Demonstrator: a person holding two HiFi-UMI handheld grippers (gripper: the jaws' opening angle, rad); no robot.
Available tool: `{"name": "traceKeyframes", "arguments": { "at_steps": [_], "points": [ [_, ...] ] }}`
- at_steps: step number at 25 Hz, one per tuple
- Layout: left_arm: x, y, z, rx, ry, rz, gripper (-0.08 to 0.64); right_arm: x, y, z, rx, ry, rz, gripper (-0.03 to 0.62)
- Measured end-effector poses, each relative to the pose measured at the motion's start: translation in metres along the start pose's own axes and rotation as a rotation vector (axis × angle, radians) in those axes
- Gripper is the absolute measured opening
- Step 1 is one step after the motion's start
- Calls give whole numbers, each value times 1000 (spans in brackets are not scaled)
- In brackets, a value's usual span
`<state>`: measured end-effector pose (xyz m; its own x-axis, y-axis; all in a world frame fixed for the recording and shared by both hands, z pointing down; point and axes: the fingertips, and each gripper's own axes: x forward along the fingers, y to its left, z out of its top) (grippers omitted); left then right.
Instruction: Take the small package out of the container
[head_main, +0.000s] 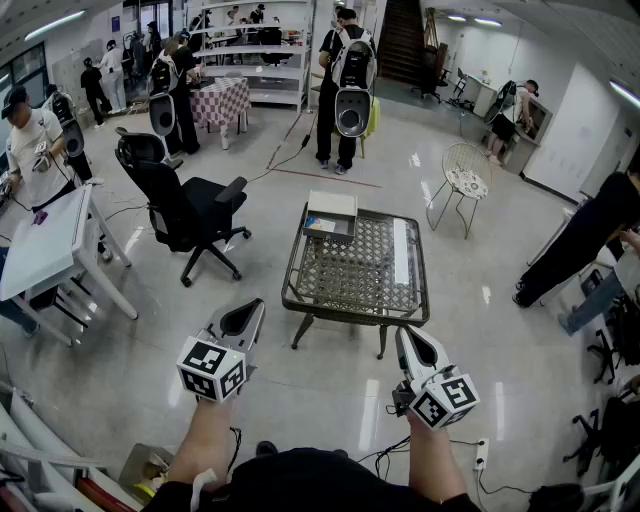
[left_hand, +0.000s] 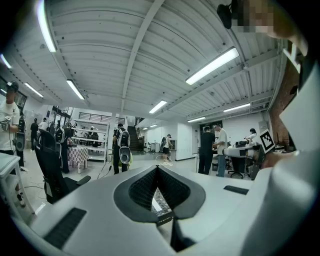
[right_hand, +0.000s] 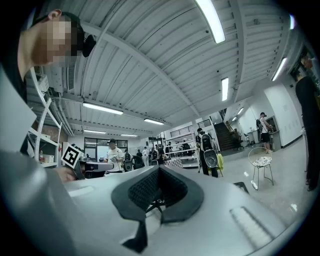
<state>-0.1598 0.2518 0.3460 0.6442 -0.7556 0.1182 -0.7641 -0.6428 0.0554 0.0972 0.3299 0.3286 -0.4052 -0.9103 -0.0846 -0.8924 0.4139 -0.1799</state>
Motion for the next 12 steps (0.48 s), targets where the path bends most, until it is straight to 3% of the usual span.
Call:
{"name": "traceKeyframes", "arguments": {
  "at_steps": [12],
  "points": [
    [23, -44, 7, -16, -20, -2, 6, -41, -46, 8, 72, -16, -26, 8]
  ]
}}
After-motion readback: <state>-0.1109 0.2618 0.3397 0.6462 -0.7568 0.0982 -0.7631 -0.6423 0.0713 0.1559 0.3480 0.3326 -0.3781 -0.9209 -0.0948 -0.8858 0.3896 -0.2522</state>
